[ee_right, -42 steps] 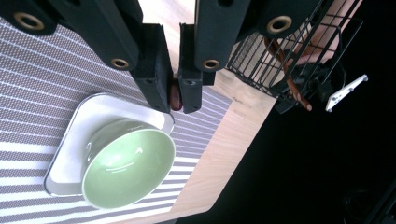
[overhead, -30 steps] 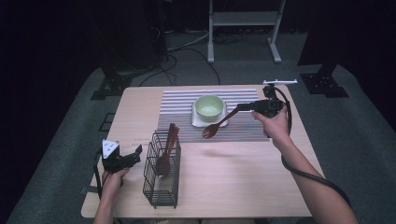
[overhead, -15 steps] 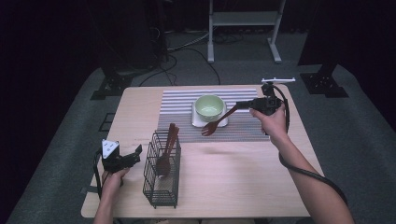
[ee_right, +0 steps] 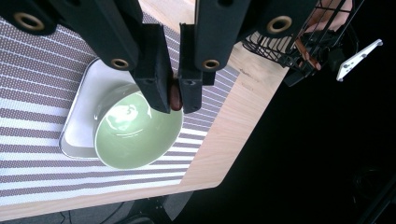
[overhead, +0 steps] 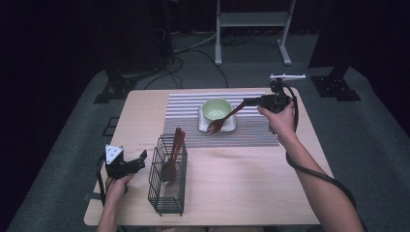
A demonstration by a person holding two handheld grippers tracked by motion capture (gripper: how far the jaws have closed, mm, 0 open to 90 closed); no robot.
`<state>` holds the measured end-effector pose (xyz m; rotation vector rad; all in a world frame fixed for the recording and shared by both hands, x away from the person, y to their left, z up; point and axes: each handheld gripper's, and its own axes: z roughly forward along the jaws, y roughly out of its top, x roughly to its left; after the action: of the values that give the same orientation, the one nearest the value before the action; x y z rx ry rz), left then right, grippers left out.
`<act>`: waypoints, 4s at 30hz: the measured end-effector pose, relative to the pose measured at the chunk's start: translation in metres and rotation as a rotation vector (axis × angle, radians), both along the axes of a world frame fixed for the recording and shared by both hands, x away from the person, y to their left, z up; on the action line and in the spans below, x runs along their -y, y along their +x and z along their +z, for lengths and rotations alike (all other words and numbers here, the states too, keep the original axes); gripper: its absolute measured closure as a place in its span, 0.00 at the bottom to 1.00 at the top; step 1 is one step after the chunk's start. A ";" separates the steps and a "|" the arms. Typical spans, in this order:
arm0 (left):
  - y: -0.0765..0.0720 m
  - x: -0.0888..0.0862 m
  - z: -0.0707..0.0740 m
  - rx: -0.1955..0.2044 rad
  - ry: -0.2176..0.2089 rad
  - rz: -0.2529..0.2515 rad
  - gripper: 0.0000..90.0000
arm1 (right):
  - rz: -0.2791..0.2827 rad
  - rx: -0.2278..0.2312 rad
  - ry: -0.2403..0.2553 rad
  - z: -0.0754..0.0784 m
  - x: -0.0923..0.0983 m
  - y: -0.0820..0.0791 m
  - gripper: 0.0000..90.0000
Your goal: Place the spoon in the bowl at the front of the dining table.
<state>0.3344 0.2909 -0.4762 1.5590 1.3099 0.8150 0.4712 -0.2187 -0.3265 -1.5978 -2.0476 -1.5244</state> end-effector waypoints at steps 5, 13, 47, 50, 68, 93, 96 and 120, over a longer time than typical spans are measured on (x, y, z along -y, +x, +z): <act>0.000 0.000 0.000 -0.003 0.000 0.000 0.02 | -0.006 0.001 0.004 0.000 0.000 0.002 0.92; 0.000 0.000 0.000 -0.002 -0.001 0.000 0.02 | -0.029 0.003 0.004 0.001 0.000 0.008 0.92; -0.001 0.000 0.000 0.000 -0.005 -0.001 0.02 | -0.117 0.015 -0.009 0.002 -0.005 0.032 0.92; -0.001 0.000 0.000 -0.001 -0.004 -0.001 0.02 | -0.121 0.006 -0.013 -0.001 -0.006 0.034 0.92; -0.002 -0.001 0.000 0.000 -0.005 0.001 0.02 | -0.160 0.005 -0.004 -0.008 -0.002 0.041 0.92; -0.002 -0.002 0.000 0.000 -0.009 0.003 0.02 | -0.194 -0.016 -0.007 -0.025 0.002 0.049 0.92; -0.003 -0.002 0.000 0.001 -0.007 0.003 0.02 | -0.194 -0.020 -0.007 -0.029 0.002 0.050 0.92; -0.003 -0.002 0.000 0.000 -0.005 0.003 0.02 | -0.196 -0.039 0.006 -0.045 0.003 0.053 0.92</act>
<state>0.3317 0.2929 -0.4763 1.5535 1.3134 0.8124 0.5246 -0.2218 -0.3715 -1.8578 -1.9127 -1.5436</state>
